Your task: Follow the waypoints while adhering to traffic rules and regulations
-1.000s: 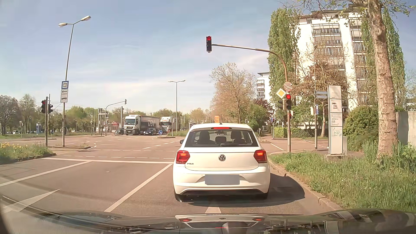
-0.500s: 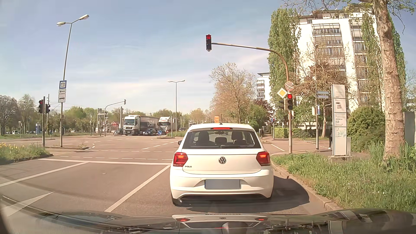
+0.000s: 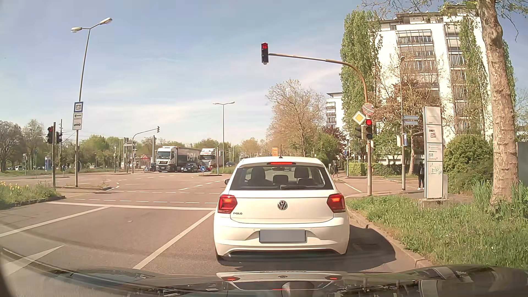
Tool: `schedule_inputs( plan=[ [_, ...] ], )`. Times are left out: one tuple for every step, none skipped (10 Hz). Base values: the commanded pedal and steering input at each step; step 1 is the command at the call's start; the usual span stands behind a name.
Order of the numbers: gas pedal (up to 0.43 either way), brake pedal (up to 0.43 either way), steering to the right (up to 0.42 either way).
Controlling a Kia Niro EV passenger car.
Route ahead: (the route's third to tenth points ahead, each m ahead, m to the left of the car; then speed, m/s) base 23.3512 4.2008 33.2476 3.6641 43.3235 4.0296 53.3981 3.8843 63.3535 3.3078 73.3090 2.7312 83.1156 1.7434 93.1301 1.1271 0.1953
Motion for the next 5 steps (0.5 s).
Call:
schedule_inputs(
  plan=[
    [0.000,0.140,0.008],
    [0.000,0.140,0.008],
    [0.000,0.146,0.008],
    [0.000,0.146,0.008],
    [0.000,0.152,0.008]
  ],
)
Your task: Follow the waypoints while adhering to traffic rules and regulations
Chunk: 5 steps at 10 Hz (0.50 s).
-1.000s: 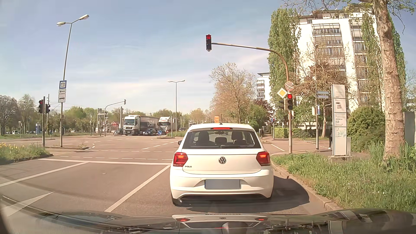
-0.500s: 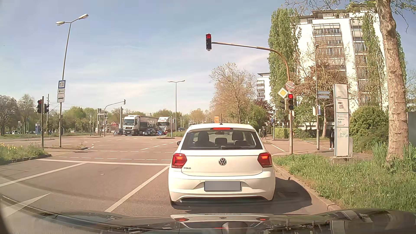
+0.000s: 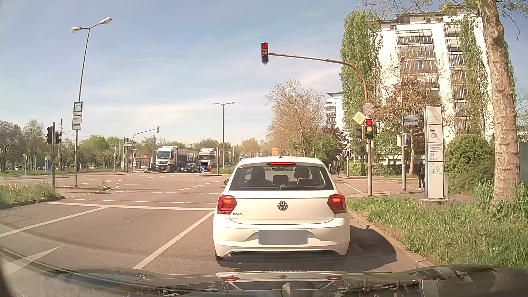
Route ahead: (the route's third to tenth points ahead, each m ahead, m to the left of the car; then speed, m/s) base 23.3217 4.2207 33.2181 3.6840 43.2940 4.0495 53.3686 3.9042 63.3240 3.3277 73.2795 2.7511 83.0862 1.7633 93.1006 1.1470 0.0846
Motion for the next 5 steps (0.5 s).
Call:
schedule_inputs(
  plan=[
    [0.000,0.152,0.008],
    [0.000,0.159,0.008],
    [0.000,0.165,0.009],
    [0.000,0.171,0.009],
    [0.000,0.171,0.009]
  ],
)
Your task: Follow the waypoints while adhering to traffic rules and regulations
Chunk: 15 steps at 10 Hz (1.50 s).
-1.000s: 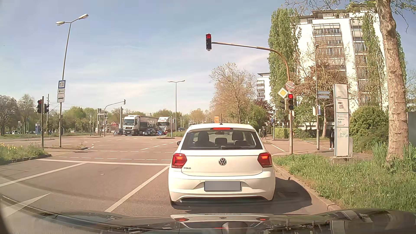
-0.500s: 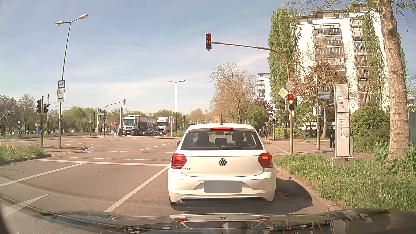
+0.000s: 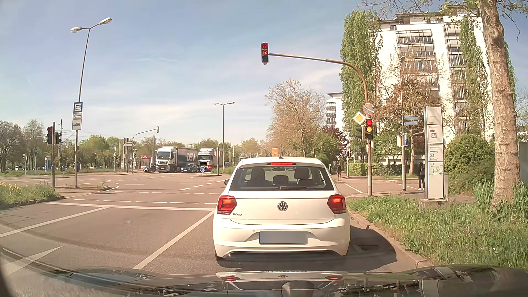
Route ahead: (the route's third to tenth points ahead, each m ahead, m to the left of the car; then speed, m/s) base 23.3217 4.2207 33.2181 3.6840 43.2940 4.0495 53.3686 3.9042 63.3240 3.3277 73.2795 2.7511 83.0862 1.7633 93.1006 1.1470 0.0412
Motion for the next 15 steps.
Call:
schedule_inputs(
  plan=[
    [0.000,0.177,0.009],
    [0.000,0.177,0.009],
    [0.000,0.177,0.009],
    [0.000,0.171,0.009],
    [0.000,0.177,0.008],
    [0.000,0.177,0.009],
    [0.000,0.177,0.008],
    [0.000,0.177,0.009],
    [0.000,0.177,0.009],
    [0.000,0.177,0.009],
    [0.000,0.177,0.009],
    [0.000,0.177,0.009],
    [0.000,0.177,0.009],
    [0.000,0.122,0.009],
    [0.000,0.000,0.008]
  ],
)
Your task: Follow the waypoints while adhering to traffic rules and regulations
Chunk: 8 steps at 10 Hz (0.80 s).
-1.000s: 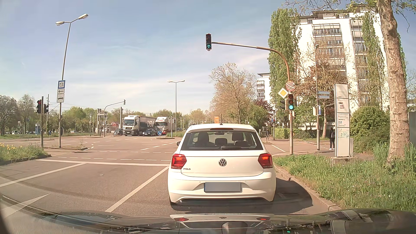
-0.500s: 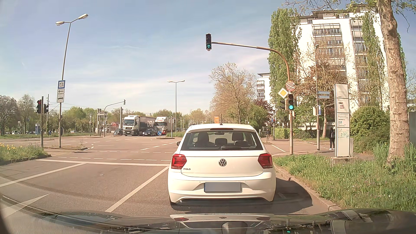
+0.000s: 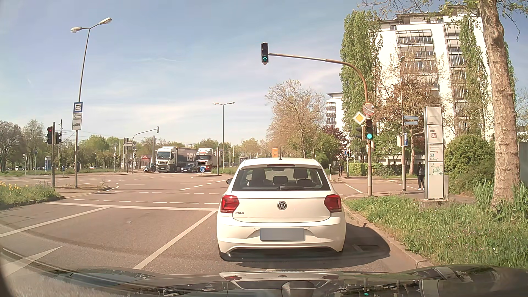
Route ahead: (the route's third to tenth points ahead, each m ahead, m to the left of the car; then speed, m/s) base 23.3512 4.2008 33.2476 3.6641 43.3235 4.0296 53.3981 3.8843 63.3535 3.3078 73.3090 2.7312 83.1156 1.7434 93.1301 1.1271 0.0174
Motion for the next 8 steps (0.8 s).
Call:
schedule_inputs(
  plan=[
    [0.000,0.000,0.007],
    [0.000,0.000,0.006],
    [0.000,0.000,0.005],
    [0.039,0.000,0.004],
    [0.157,0.000,0.003],
    [0.157,0.000,0.002],
    [0.169,0.000,0.002],
    [0.177,0.000,0.002]
  ],
)
